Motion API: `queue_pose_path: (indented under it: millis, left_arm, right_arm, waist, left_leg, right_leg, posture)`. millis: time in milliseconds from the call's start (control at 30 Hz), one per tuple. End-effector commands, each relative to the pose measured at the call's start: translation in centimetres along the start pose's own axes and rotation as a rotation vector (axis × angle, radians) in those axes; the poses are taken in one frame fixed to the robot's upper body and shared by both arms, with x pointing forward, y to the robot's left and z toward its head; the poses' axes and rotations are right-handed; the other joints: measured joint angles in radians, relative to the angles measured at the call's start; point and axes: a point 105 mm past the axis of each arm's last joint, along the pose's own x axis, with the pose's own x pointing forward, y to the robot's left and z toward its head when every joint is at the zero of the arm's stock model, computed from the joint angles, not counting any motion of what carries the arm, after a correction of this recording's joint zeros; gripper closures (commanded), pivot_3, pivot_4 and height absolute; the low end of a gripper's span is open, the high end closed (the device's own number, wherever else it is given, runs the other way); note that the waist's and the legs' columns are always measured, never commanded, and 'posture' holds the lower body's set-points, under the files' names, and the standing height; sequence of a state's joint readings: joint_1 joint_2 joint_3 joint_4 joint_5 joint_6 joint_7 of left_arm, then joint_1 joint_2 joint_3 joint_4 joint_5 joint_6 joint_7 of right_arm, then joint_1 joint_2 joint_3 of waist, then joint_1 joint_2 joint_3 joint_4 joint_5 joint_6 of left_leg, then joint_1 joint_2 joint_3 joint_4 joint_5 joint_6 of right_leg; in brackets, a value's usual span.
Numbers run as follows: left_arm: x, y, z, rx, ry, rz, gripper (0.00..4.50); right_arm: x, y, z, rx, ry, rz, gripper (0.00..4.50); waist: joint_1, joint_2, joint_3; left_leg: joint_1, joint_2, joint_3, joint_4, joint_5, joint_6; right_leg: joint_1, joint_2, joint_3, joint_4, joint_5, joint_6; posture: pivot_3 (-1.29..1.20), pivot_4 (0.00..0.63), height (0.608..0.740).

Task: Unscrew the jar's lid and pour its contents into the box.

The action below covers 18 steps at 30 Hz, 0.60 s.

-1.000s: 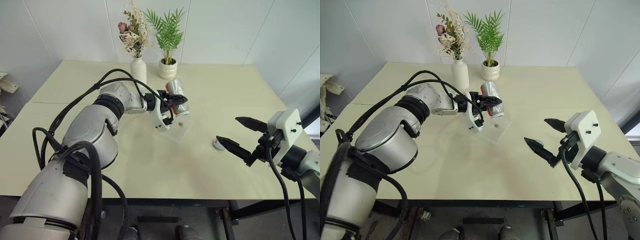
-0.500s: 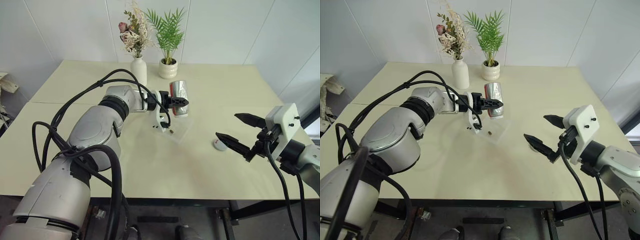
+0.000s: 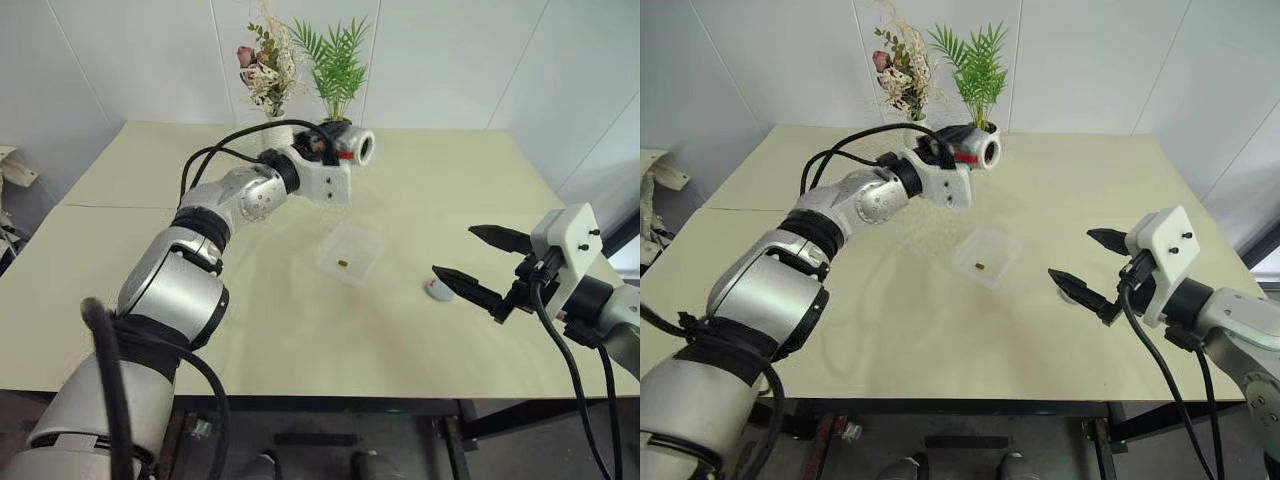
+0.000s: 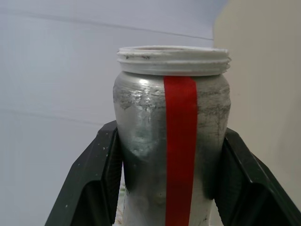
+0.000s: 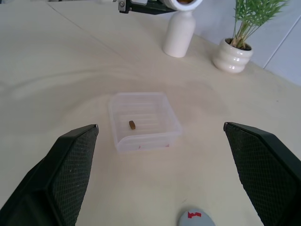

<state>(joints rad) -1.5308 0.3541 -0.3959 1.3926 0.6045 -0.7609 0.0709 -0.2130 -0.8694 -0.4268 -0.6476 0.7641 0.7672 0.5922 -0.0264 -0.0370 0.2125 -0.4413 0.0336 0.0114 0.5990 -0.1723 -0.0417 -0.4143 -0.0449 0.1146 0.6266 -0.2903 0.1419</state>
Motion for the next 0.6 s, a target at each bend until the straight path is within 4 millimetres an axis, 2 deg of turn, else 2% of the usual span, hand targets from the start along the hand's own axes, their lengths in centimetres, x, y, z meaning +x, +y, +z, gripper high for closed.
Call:
queue_pose_path:
  millis: [33, 100, 233, 333, 467, 600]
  left_arm:
    - [-0.7, 1.9, -1.3, -0.34, 0.023, 0.094, 2.34]
    - [-1.9, 1.9, -3.1, -0.552, 0.051, 0.16, 2.34]
    - [-3.6, 1.1, -5.3, -0.826, 0.066, 0.245, 2.34]
    - [-5.7, -1.6, -7.3, -1.036, 0.088, 0.286, 2.34]
    - [-7.7, -4.0, -8.9, -1.139, 0.134, 0.299, 2.34]
    - [-8.6, -5.2, -9.5, -1.208, 0.155, 0.31, 2.34]
  right_arm:
    - [0.1, -0.1, 0.9, -0.033, -0.016, 0.028, 0.0]
    - [0.4, -0.1, 1.1, -0.036, -0.02, 0.043, 0.0]
    - [0.6, 0.2, 1.2, -0.031, -0.027, 0.085, 0.0]
    - [0.6, 1.2, 2.0, 0.02, -0.093, 0.175, 0.0]
    - [0.2, 2.4, 2.2, 0.048, -0.127, 0.295, 0.0]
    - [0.1, 2.3, 1.8, 0.034, -0.12, 0.324, 0.0]
  waist:
    - [-0.001, 0.0, 0.0]
    - [-0.004, 0.0, 0.0]
    - [-0.003, 0.0, 0.0]
    - [-0.003, 0.001, 0.0]
    - [-0.003, 0.0, 0.0]
    - [-0.001, 0.0, 0.0]
  left_leg:
    - [0.0, 0.0, 0.0, 0.001, 0.0, 0.0]
    - [0.001, 0.0, 0.0, 0.002, 0.0, 0.0]
    - [0.002, 0.0, -0.001, 0.005, 0.001, 0.001]
    - [0.002, 0.0, -0.001, 0.01, 0.001, 0.001]
    - [0.003, 0.0, -0.002, 0.013, 0.001, 0.001]
    - [0.002, 0.0, -0.002, 0.014, 0.002, 0.003]
  right_leg:
    - [0.0, 0.0, 0.0, 0.001, 0.0, 0.0]
    - [0.001, 0.0, 0.0, 0.002, 0.0, 0.0]
    - [0.001, 0.0, 0.0, 0.006, 0.0, 0.0]
    - [0.003, 0.0, 0.0, 0.008, 0.001, 0.001]
    - [0.004, 0.0, 0.0, 0.011, 0.001, 0.001]
    - [0.005, 0.0, 0.0, 0.01, 0.004, 0.002]
  posture:
    - [0.0, 0.15, 0.74]
    - [0.0, 0.15, 0.74]
    - [0.0, 0.15, 0.74]
    - [0.0, 0.15, 0.74]
    - [0.0, 0.15, 0.74]
    - [0.0, 0.15, 0.74]
